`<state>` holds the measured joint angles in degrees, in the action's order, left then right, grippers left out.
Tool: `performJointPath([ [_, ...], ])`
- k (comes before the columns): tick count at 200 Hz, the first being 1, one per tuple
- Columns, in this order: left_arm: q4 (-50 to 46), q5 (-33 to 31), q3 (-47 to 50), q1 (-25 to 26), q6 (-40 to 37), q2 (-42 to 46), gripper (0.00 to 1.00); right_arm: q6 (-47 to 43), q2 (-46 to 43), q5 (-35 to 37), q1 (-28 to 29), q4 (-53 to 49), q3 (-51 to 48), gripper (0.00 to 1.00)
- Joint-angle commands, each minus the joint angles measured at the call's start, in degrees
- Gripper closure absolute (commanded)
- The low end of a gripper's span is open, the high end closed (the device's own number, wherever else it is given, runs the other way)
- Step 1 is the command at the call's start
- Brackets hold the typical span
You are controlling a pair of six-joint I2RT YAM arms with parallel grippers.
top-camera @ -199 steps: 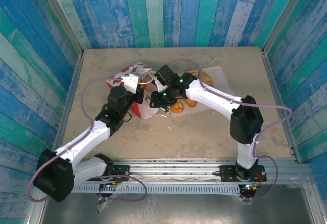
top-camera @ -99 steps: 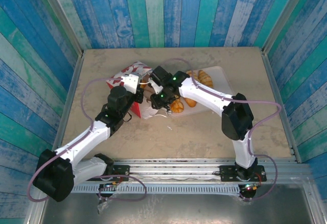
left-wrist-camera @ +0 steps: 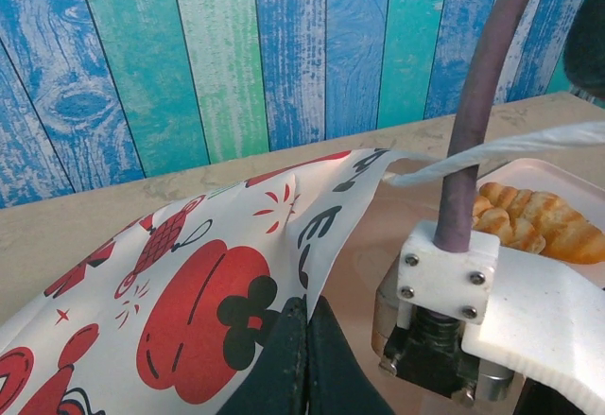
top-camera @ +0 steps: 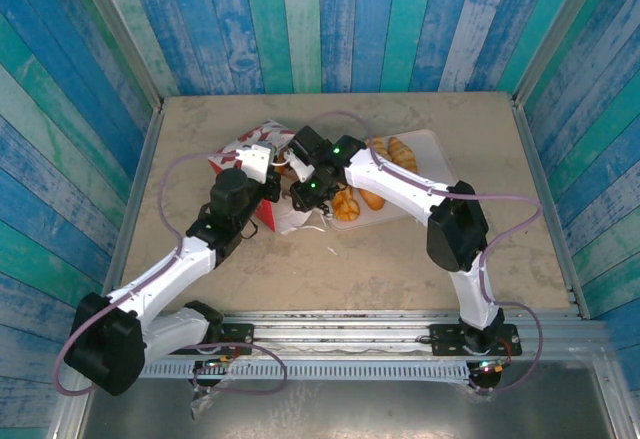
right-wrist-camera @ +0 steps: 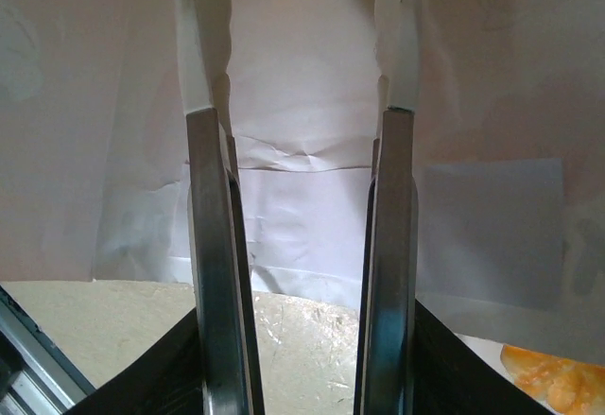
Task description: Take the fake bread out of the paper bag
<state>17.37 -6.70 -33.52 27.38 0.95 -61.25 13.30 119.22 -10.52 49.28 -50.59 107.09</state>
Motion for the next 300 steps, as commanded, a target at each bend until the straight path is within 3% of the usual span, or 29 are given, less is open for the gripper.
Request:
performJointPath([
  [1, 3.03, 1.76, -1.46, 0.13, 0.71, 1.31, 0.98, -1.81, -1.6, -1.15, 0.56, -0.43, -0.97, 0.54],
  [167, 1.79, 0.3, -1.29, 0.13, 0.72, 3.6, 0.98, -2.69, -1.14, -4.95, 0.12, 0.2, -1.41, 0.44],
  [213, 1.62, -0.03, -1.39, 0.18, 0.72, 3.07, 0.98, -1.85, -0.55, -3.85, 0.01, -1.11, 0.49, 0.53],
  [300, 1.4, -2.54, -1.36, 0.13, 1.51, 2.68, 0.97, 2.61, -7.84, 1.28, 0.12, -0.99, -2.22, 0.73],
])
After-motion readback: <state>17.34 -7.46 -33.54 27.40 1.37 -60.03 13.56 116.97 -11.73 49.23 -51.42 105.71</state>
